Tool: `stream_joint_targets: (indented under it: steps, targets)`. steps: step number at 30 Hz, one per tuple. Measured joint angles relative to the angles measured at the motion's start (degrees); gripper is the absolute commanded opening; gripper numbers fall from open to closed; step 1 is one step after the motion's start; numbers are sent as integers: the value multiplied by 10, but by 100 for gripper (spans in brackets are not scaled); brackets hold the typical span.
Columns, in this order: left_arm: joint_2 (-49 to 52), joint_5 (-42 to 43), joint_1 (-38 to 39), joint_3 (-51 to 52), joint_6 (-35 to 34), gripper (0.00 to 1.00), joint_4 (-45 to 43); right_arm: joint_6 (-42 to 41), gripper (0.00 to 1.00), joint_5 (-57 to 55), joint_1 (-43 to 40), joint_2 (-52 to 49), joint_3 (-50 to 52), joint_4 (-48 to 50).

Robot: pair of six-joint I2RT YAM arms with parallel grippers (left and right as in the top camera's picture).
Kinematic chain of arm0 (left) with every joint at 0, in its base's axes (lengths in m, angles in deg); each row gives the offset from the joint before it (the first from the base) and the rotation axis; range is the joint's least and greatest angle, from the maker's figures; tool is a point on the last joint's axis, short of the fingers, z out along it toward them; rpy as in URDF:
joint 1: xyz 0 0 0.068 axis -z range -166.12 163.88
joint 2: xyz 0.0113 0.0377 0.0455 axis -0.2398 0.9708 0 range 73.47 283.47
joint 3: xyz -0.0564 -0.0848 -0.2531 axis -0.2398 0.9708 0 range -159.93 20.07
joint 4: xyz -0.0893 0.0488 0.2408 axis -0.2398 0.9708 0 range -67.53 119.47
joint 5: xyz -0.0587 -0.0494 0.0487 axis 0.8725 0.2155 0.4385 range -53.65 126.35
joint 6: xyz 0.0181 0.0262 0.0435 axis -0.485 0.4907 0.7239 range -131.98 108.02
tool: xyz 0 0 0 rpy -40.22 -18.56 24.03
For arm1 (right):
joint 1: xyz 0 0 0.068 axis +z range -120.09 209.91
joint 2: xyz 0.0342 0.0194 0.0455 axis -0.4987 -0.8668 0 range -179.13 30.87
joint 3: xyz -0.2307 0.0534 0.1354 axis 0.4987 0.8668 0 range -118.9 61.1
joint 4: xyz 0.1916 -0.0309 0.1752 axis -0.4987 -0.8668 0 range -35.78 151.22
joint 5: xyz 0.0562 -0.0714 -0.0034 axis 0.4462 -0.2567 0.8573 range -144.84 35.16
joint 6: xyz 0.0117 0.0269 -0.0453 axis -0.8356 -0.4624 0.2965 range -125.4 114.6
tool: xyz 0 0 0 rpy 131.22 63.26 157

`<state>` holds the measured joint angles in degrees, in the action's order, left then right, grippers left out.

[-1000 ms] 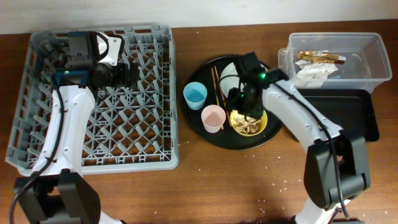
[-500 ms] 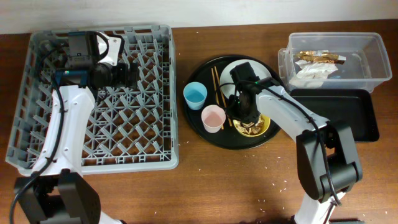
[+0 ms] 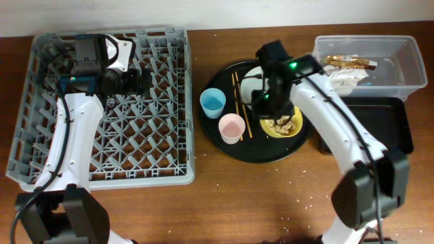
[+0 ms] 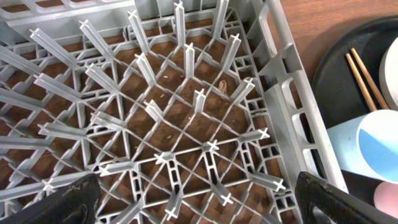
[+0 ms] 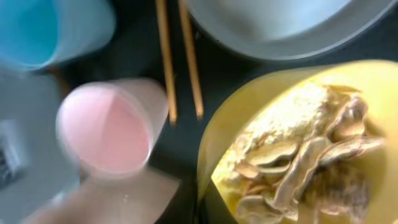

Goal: Sort waste into correct bins and load items into the dishwasher rack
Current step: 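Grasp the yellow bowl with right gripper and tip it over black tray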

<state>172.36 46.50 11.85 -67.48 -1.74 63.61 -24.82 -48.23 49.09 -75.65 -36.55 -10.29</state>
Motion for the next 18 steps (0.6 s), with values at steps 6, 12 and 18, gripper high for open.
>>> stream_joint_targets:
  steps: [6,12,18]
  targets:
    - [0,0,0,0,0,99,0,100,4,55,-90,50,-60,-57]
    - [0,0,0,0,0,99,0,285,4,221,-279,58,-60,-56]
    - [0,0,0,0,0,99,0,354,4,410,-446,53,35,38]
